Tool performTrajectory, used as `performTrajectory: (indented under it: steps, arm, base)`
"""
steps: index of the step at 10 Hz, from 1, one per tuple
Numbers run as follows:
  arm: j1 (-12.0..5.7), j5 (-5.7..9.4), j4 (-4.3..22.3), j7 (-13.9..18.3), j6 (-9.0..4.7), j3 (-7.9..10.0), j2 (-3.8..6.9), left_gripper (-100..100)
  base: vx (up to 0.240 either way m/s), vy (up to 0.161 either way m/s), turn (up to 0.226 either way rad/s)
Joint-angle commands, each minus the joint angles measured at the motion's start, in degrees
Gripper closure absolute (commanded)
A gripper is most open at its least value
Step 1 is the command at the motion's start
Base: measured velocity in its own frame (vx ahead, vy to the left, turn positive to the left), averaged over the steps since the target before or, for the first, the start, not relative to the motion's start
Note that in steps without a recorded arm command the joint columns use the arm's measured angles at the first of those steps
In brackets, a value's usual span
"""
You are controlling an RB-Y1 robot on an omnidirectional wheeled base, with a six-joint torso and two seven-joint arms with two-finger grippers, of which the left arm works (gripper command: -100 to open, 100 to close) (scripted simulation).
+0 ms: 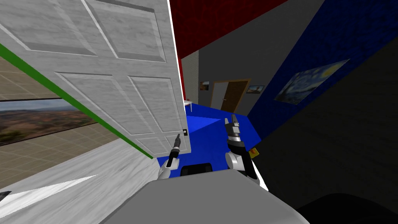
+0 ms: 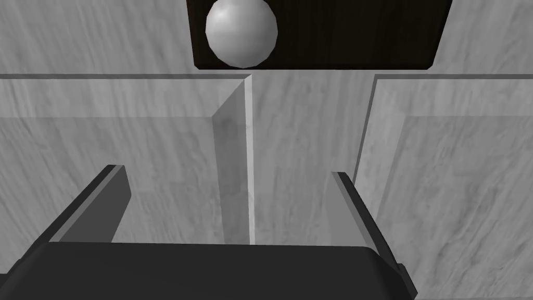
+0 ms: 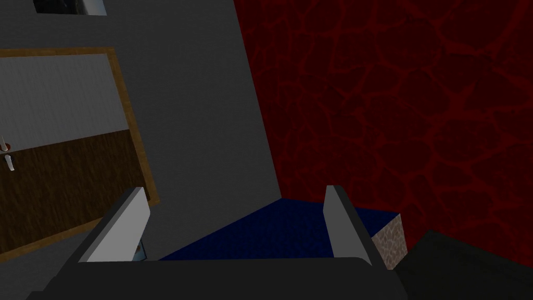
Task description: Push the door open
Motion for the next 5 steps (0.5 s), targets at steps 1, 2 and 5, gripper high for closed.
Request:
performTrajectory:
  steps: [1,2,5]
  arm:
    - [0.11,0.08,0.15,0.02,-0.31,0.16,0.14,-100]
    - [0.18,0.14,0.23,-0.01,-0.57,0.31,-0.45,-100]
    - [0.23,0.2,0.41,0.02,-0.92,0.43,-1.66,-100]
  base:
    - [0.211,-0.048,-0.03]
    - [0.225,-0.063,-0.042]
    - [0.167,-0.029,-0.013]
